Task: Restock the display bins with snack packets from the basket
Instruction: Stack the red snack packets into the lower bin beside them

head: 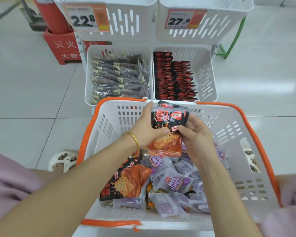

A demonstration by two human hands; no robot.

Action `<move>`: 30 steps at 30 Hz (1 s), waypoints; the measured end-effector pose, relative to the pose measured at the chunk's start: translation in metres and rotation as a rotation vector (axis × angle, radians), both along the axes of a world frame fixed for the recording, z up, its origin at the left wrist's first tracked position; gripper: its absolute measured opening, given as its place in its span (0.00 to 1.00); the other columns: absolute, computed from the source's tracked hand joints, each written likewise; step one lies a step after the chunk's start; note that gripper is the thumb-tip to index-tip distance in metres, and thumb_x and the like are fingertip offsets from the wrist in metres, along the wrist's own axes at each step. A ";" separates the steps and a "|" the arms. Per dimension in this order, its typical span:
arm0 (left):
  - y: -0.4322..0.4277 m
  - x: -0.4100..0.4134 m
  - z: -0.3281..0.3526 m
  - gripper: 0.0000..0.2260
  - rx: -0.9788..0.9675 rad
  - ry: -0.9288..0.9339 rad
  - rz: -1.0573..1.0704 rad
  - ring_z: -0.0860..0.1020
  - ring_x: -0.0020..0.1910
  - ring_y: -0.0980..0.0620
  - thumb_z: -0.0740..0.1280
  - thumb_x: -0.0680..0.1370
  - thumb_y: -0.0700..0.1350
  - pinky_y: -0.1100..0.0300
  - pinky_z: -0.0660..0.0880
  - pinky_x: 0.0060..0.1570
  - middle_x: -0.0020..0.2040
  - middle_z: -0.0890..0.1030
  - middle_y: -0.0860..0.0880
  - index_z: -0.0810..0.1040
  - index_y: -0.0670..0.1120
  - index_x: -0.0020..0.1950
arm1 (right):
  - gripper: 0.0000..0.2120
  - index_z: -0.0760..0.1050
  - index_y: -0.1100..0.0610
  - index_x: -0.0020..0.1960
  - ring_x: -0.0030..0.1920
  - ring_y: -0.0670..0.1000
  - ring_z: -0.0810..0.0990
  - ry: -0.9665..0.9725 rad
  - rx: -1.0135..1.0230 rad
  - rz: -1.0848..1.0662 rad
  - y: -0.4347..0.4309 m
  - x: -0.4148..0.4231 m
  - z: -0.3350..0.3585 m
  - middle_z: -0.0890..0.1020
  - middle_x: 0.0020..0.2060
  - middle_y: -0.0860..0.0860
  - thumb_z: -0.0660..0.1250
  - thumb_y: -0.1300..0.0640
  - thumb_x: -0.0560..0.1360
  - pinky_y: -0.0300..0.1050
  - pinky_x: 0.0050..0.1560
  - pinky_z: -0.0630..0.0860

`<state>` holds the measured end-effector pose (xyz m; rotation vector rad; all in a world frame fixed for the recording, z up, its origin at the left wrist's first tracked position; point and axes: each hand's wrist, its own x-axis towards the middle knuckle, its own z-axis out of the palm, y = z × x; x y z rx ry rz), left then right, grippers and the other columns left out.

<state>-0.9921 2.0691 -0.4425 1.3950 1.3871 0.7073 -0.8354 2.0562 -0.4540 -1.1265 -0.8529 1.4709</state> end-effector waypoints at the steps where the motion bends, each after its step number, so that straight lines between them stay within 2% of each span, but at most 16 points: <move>1: 0.003 0.000 0.001 0.45 0.016 -0.019 0.010 0.74 0.58 0.56 0.72 0.72 0.40 0.60 0.71 0.60 0.64 0.73 0.53 0.44 0.51 0.77 | 0.19 0.74 0.60 0.60 0.46 0.51 0.83 -0.003 0.005 0.001 0.002 0.002 0.001 0.85 0.45 0.53 0.60 0.75 0.73 0.44 0.45 0.80; 3: 0.006 0.002 0.005 0.46 0.033 -0.055 0.010 0.78 0.51 0.56 0.72 0.72 0.37 0.58 0.77 0.54 0.57 0.77 0.53 0.44 0.53 0.77 | 0.20 0.71 0.58 0.64 0.47 0.51 0.83 -0.062 0.003 0.008 0.007 0.005 0.005 0.84 0.47 0.53 0.64 0.70 0.74 0.47 0.47 0.80; 6: 0.009 0.008 0.010 0.47 0.066 -0.069 0.004 0.78 0.45 0.59 0.72 0.71 0.33 0.63 0.78 0.46 0.54 0.77 0.53 0.44 0.54 0.77 | 0.21 0.71 0.55 0.63 0.48 0.51 0.83 -0.204 0.057 0.022 0.018 0.008 0.017 0.85 0.47 0.52 0.70 0.67 0.72 0.46 0.47 0.81; 8: 0.013 0.012 0.010 0.47 0.078 -0.093 0.016 0.79 0.47 0.57 0.72 0.71 0.33 0.62 0.78 0.47 0.55 0.77 0.52 0.46 0.54 0.77 | 0.22 0.72 0.55 0.61 0.44 0.49 0.84 -0.260 0.116 -0.007 0.025 0.012 0.023 0.85 0.43 0.50 0.69 0.70 0.71 0.42 0.42 0.80; 10: 0.018 0.016 0.011 0.46 0.081 -0.110 0.031 0.80 0.50 0.54 0.73 0.70 0.35 0.58 0.77 0.51 0.53 0.79 0.50 0.47 0.55 0.77 | 0.24 0.72 0.54 0.61 0.41 0.48 0.84 -0.263 0.142 -0.007 0.032 0.018 0.027 0.85 0.39 0.49 0.68 0.73 0.70 0.40 0.38 0.79; 12: 0.024 0.019 0.011 0.46 0.089 -0.097 0.022 0.80 0.48 0.55 0.73 0.71 0.35 0.56 0.77 0.52 0.50 0.81 0.50 0.46 0.55 0.77 | 0.27 0.70 0.52 0.62 0.41 0.50 0.84 -0.295 0.127 0.069 0.041 0.028 0.032 0.84 0.43 0.53 0.68 0.74 0.70 0.42 0.38 0.79; 14: 0.031 0.024 0.011 0.47 0.119 -0.084 0.004 0.80 0.44 0.56 0.72 0.71 0.34 0.58 0.77 0.50 0.49 0.82 0.50 0.44 0.55 0.77 | 0.27 0.70 0.50 0.62 0.44 0.51 0.83 -0.426 0.113 0.214 0.055 0.041 0.041 0.83 0.47 0.54 0.71 0.71 0.69 0.49 0.40 0.81; 17: 0.053 0.031 0.014 0.48 0.163 -0.079 0.009 0.81 0.45 0.55 0.73 0.70 0.34 0.59 0.77 0.50 0.50 0.82 0.49 0.43 0.55 0.77 | 0.24 0.73 0.50 0.58 0.42 0.49 0.83 -0.680 0.127 0.400 0.084 0.057 0.057 0.83 0.44 0.52 0.75 0.67 0.67 0.52 0.40 0.81; 20: 0.082 0.039 0.020 0.48 0.219 -0.044 0.016 0.80 0.47 0.57 0.73 0.70 0.36 0.65 0.75 0.50 0.51 0.81 0.50 0.44 0.54 0.77 | 0.16 0.75 0.57 0.53 0.35 0.46 0.81 -0.753 0.172 0.421 0.112 0.063 0.067 0.82 0.38 0.52 0.73 0.68 0.68 0.47 0.35 0.80; 21: 0.093 0.042 0.021 0.47 0.252 -0.024 0.018 0.79 0.51 0.56 0.74 0.71 0.38 0.64 0.74 0.53 0.53 0.80 0.50 0.45 0.52 0.77 | 0.13 0.76 0.59 0.51 0.32 0.44 0.80 -0.777 0.195 0.379 0.124 0.066 0.068 0.81 0.36 0.52 0.72 0.68 0.69 0.46 0.34 0.79; 23: 0.117 0.046 0.017 0.44 0.330 0.057 0.042 0.74 0.60 0.55 0.73 0.72 0.43 0.62 0.68 0.61 0.61 0.76 0.50 0.47 0.49 0.77 | 0.10 0.77 0.55 0.45 0.30 0.44 0.79 -0.866 0.285 0.179 0.150 0.076 0.065 0.80 0.33 0.50 0.72 0.67 0.69 0.47 0.36 0.80; 25: 0.141 0.046 0.006 0.39 0.387 0.236 0.074 0.66 0.68 0.52 0.70 0.75 0.46 0.59 0.63 0.67 0.69 0.69 0.48 0.49 0.47 0.77 | 0.07 0.79 0.54 0.45 0.37 0.51 0.81 -1.054 0.448 -0.068 0.177 0.091 0.054 0.82 0.35 0.52 0.71 0.62 0.69 0.54 0.42 0.79; 27: 0.159 0.046 -0.008 0.34 0.425 0.461 0.050 0.60 0.72 0.48 0.66 0.77 0.49 0.55 0.59 0.71 0.73 0.64 0.47 0.51 0.46 0.77 | 0.08 0.80 0.56 0.49 0.42 0.58 0.81 -1.247 0.603 -0.267 0.200 0.102 0.038 0.84 0.39 0.55 0.68 0.58 0.71 0.55 0.44 0.77; 30: 0.179 0.049 -0.030 0.29 0.471 0.699 -0.023 0.58 0.72 0.47 0.60 0.80 0.52 0.52 0.57 0.71 0.73 0.61 0.46 0.53 0.45 0.76 | 0.08 0.81 0.56 0.49 0.38 0.58 0.81 -1.348 0.879 -0.403 0.239 0.106 0.014 0.83 0.37 0.55 0.65 0.57 0.74 0.51 0.37 0.77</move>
